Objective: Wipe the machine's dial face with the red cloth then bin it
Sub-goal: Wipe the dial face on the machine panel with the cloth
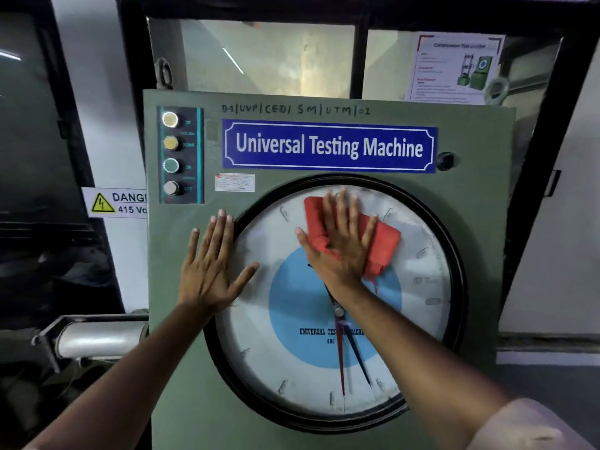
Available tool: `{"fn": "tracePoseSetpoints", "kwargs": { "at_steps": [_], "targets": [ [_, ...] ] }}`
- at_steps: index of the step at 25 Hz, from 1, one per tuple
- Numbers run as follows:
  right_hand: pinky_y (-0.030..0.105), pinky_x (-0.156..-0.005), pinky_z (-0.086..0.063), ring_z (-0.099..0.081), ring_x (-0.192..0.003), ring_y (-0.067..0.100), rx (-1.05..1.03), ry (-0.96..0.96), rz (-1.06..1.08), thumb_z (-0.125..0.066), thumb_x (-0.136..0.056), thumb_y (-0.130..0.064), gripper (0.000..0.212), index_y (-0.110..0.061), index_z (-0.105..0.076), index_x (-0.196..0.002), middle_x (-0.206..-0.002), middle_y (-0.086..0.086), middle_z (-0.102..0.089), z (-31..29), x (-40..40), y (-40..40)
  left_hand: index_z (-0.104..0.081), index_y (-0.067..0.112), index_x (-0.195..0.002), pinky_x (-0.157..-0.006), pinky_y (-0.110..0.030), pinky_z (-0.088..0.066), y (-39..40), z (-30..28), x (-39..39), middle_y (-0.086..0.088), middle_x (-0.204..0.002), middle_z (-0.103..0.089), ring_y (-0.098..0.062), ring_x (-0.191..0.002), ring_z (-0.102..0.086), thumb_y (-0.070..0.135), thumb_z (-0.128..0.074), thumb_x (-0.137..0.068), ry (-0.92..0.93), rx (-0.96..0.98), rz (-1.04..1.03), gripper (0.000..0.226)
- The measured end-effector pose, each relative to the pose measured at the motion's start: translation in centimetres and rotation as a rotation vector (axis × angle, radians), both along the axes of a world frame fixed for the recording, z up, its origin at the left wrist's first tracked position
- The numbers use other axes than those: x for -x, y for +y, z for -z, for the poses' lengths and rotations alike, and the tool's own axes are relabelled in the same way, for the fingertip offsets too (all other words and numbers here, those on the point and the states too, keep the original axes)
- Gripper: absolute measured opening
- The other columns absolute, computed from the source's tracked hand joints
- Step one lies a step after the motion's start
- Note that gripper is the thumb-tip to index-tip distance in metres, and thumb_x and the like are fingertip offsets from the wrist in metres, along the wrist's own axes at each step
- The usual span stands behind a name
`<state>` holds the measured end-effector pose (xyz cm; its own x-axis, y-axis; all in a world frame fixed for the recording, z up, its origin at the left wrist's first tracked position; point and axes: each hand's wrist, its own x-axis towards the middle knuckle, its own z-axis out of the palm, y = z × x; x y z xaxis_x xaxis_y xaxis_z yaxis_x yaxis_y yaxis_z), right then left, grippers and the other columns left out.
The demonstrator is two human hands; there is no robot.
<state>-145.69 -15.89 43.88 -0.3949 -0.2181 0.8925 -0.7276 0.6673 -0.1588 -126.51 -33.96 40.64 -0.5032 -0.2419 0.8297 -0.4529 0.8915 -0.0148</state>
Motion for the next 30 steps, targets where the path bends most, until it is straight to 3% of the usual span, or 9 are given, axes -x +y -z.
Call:
{"fn": "tracePoseSetpoints", "kwargs": {
  "at_steps": [2, 5, 9, 11, 14, 20, 25, 30],
  "targets": [
    [0.062, -0.132, -0.002, -0.011, -0.168, 0.019, -0.13, 0.108, -0.074, -0.042, -0.096, -0.08, 0.095, -0.032, -0.014, -0.173, -0.182, -0.003, -0.013, 0.5, -0.7, -1.1, -0.005, 0.01, -0.171, -0.135, -0.046, -0.002, 0.3, 0.0, 0.5, -0.006, -0.18, 0.0, -0.019, -0.166, -0.004, 0.076, -0.034, -0.097, 0.012, -0.021, 0.009, 0.104],
    [0.058, -0.133, 0.0, -0.006, -0.167, 0.016, -0.202, 0.186, -0.084, -0.05, -0.1, -0.072, 0.095, -0.036, -0.001, -0.172, -0.182, -0.002, -0.011, 0.0, 1.3, 0.9, -0.003, 0.012, -0.172, -0.136, -0.046, -0.003, 0.9, -0.1, 1.5, -0.005, -0.18, 0.003, -0.022, -0.167, 0.0, 0.076, -0.036, -0.097, 0.015, -0.015, 0.023, 0.104],
    [0.063, -0.133, -0.006, -0.004, -0.168, 0.022, -0.045, 0.034, 0.037, -0.029, -0.101, -0.081, 0.09, -0.032, -0.004, -0.173, -0.183, 0.003, -0.004, -0.3, 3.4, 3.9, -0.001, 0.014, -0.172, -0.136, -0.045, 0.0, 1.2, -0.3, 1.7, -0.003, -0.181, 0.004, -0.022, -0.168, 0.002, 0.079, -0.03, -0.098, 0.016, -0.025, 0.029, 0.102],
    [0.065, -0.132, -0.003, -0.004, -0.169, 0.024, 0.001, -0.012, 0.046, -0.03, -0.097, -0.085, 0.098, -0.029, -0.009, -0.174, -0.182, 0.003, -0.005, -0.2, 1.5, 1.9, -0.003, 0.014, -0.172, -0.136, -0.046, -0.002, 1.2, -0.2, 1.4, -0.003, -0.181, 0.002, -0.022, -0.168, 0.0, 0.079, -0.031, -0.098, 0.012, -0.028, 0.03, 0.103],
    [0.064, -0.132, -0.006, -0.006, -0.168, 0.022, -0.11, 0.044, -0.039, -0.035, -0.092, -0.087, 0.102, -0.029, -0.012, -0.174, -0.182, 0.001, -0.006, 0.2, -2.0, -1.9, -0.006, 0.011, -0.172, -0.136, -0.047, -0.005, 1.2, 0.0, 1.0, -0.005, -0.18, -0.001, -0.023, -0.168, -0.004, 0.078, -0.037, -0.096, 0.01, -0.017, 0.034, 0.105],
    [0.061, -0.134, -0.005, -0.01, -0.168, 0.022, -0.269, 0.253, -0.116, -0.055, -0.095, -0.06, 0.098, -0.032, -0.003, -0.173, -0.182, 0.003, -0.009, -1.0, 0.2, 0.1, -0.006, 0.01, -0.171, -0.135, -0.044, -0.001, 1.3, 0.1, 1.1, -0.008, -0.18, -0.002, -0.025, -0.167, -0.002, 0.078, -0.038, -0.095, 0.026, -0.009, 0.02, 0.107],
    [0.063, -0.133, -0.007, -0.008, -0.168, 0.024, -0.119, 0.103, 0.047, -0.036, -0.108, -0.064, 0.078, -0.028, -0.014, -0.173, -0.182, 0.004, -0.008, -2.1, 4.9, 5.6, 0.002, 0.012, -0.171, -0.135, -0.045, 0.004, 2.2, -1.6, 2.6, -0.008, -0.18, 0.002, -0.028, -0.167, 0.001, 0.077, -0.035, -0.095, -0.006, 0.006, 0.029, 0.107],
    [0.061, -0.133, -0.011, -0.013, -0.168, 0.024, 0.158, -0.117, 0.237, -0.033, -0.111, -0.061, 0.075, -0.024, -0.014, -0.174, -0.181, 0.007, -0.013, 5.5, 6.4, 10.6, 0.001, 0.011, -0.171, -0.135, -0.045, 0.004, 4.0, -3.0, 4.9, -0.007, -0.18, 0.002, -0.023, -0.167, 0.001, 0.075, -0.034, -0.097, -0.101, 0.105, 0.044, 0.104]
  ]
}}
